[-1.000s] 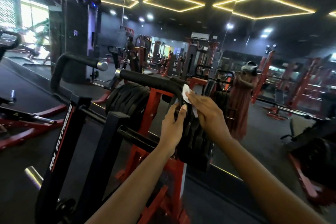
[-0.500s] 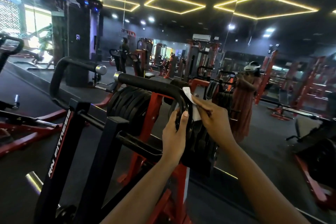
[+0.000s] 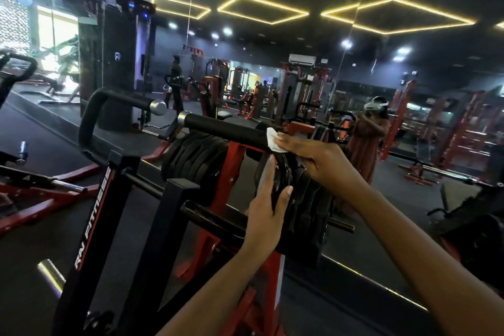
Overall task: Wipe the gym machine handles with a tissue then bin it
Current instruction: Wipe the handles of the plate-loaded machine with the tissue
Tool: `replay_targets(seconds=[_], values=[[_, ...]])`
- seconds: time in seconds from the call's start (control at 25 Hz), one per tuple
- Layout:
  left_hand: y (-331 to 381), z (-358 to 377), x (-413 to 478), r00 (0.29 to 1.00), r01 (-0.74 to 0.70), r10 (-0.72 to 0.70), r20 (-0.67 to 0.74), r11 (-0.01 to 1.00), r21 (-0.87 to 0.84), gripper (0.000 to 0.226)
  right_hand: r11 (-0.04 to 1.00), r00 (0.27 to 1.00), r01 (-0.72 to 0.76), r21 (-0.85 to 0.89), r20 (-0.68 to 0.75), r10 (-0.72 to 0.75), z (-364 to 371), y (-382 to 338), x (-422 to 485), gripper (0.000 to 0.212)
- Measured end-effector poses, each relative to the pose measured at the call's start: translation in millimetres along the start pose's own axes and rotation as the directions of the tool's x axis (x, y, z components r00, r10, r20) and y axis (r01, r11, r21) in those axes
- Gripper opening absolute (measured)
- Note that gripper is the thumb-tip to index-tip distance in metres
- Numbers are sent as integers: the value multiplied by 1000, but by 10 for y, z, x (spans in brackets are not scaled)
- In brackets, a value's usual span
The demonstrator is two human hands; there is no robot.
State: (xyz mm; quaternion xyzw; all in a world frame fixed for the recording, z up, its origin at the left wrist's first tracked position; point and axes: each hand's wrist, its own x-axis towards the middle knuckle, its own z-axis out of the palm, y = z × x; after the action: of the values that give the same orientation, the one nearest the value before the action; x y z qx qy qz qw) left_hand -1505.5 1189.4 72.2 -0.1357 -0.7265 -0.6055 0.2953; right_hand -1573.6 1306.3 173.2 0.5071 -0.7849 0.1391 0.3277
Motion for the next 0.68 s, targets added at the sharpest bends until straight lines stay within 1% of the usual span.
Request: replay_targets(seconds=[0.08,0.16,0.24,0.32,0.36,0.4,0.44,0.48,0.56,0.64,0.68], values=[[-7,47,-12,999,-40,40,-8,999,13,58,999,997,34,-9,72,-33,-18,-33,221,52],[-18,45,4,999,-54,54,-7,998,13,55,999,986,44,3,160,-44,-14,-86,466,43],[-4,5,0,998,-55,55,30,998,5,57,998,973,70,1,222,-69,-35,-85,546,41],[-20,-122,-5,994,-34,31,105,999,28,58,985,968,166,-54,197,-153,-52,-33,446,48],[-40,-231,-5,992,-36,26,124,996,85,58,973,964,212,-93,183,-193,-47,4,369,53],[-75,-382,5,993,-58,38,114,982,180,56,963,960,235,-131,183,-210,-34,30,333,58],[-144,-553,39,995,-94,76,68,945,315,52,958,958,241,-155,196,-209,-13,45,350,60],[-235,-742,100,990,-132,144,10,878,460,51,957,956,235,-172,221,-195,1,20,424,60],[-468,-1119,257,962,-149,264,-63,708,690,53,958,936,208,-196,325,-136,64,-93,654,59],[-702,-1406,412,956,-129,287,-57,588,798,56,945,901,200,-257,427,-75,169,-209,888,63],[-800,-1492,459,965,-130,259,-25,560,818,58,934,881,206,-292,470,-47,208,-229,960,65]])
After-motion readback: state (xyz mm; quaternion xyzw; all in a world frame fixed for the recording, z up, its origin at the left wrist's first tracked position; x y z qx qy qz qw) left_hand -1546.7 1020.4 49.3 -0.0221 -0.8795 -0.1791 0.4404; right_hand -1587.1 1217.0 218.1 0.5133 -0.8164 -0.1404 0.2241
